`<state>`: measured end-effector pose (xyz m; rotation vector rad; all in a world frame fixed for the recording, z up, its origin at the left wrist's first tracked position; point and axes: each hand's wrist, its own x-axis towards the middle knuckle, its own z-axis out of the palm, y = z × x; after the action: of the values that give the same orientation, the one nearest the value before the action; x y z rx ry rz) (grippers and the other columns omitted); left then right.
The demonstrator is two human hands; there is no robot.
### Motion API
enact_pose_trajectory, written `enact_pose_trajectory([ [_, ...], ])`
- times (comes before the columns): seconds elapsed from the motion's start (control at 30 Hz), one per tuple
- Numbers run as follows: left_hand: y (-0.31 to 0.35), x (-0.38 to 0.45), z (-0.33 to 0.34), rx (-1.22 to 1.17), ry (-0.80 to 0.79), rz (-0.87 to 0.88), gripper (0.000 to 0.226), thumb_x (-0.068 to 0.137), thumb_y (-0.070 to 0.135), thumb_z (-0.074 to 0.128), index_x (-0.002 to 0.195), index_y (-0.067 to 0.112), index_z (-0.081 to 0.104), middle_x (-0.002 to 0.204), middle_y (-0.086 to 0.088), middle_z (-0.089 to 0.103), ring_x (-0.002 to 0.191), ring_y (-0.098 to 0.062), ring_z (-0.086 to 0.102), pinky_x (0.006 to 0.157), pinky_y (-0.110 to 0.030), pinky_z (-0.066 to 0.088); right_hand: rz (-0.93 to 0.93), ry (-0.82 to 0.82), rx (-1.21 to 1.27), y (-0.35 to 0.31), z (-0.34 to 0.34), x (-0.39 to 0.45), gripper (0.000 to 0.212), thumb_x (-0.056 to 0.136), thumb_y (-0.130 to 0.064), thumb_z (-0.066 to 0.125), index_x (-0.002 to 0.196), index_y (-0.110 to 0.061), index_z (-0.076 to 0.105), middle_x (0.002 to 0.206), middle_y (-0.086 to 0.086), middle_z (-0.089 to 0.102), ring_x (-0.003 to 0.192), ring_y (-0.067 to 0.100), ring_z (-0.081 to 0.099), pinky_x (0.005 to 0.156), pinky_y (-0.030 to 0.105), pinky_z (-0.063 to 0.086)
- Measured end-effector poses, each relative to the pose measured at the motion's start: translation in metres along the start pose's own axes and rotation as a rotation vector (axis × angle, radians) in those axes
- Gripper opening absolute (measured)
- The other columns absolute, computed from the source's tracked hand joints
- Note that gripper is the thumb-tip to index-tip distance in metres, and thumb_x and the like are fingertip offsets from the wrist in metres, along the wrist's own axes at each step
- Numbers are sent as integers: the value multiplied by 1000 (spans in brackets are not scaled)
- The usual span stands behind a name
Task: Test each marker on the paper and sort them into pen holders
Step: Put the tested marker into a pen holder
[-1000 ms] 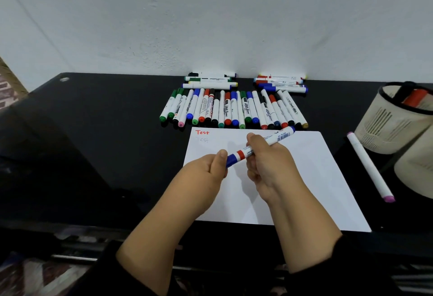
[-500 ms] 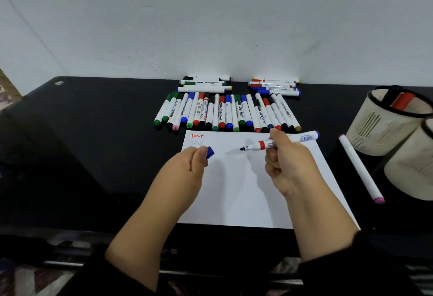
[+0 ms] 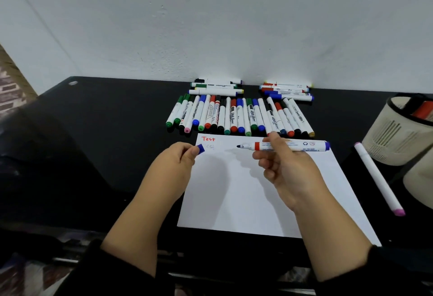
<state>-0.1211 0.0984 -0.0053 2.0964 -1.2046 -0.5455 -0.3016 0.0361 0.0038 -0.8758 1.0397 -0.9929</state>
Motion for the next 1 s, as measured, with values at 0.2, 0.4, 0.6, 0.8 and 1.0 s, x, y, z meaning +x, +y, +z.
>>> enact_pose_trajectory([
  [0.2,-14,17,-16,-43,56,-84,21,97,36,41,110,24,53,84,7,56,73,-8,52,56,-21,35,-111,57,-286,1,36,14,25,83,-23,71,63,-15,58,49,-1,55,48,12,41,49,24,35],
  [0.4,-21,25,-18,-76,37,-107,26,97,36,42,116,23,53,84,7,55,72,-7,50,55,-20,34,-232,101,-425,11,73,39,29,86,-24,62,66,-15,42,54,1,54,38,1,45,44,15,40],
  [0.6,-33,30,-19,-92,23,-112,22,97,36,43,113,26,53,88,7,57,75,-8,51,57,-19,36,-310,116,-558,39,77,53,29,87,-20,59,67,-13,39,68,12,51,58,14,44,44,14,34],
  [0.8,-40,36,-17,-112,4,-120,11,96,38,44,103,31,49,88,9,57,77,-6,52,57,-19,35,-350,97,-614,46,79,57,31,88,-24,60,67,-14,40,69,11,55,58,12,46,47,12,35],
  [1.0,-39,37,-14,-139,1,-115,8,96,38,44,99,33,48,86,9,57,77,-7,53,57,-19,36,-380,102,-681,48,80,59,33,87,-22,60,64,-15,38,70,13,55,57,12,44,46,11,33],
])
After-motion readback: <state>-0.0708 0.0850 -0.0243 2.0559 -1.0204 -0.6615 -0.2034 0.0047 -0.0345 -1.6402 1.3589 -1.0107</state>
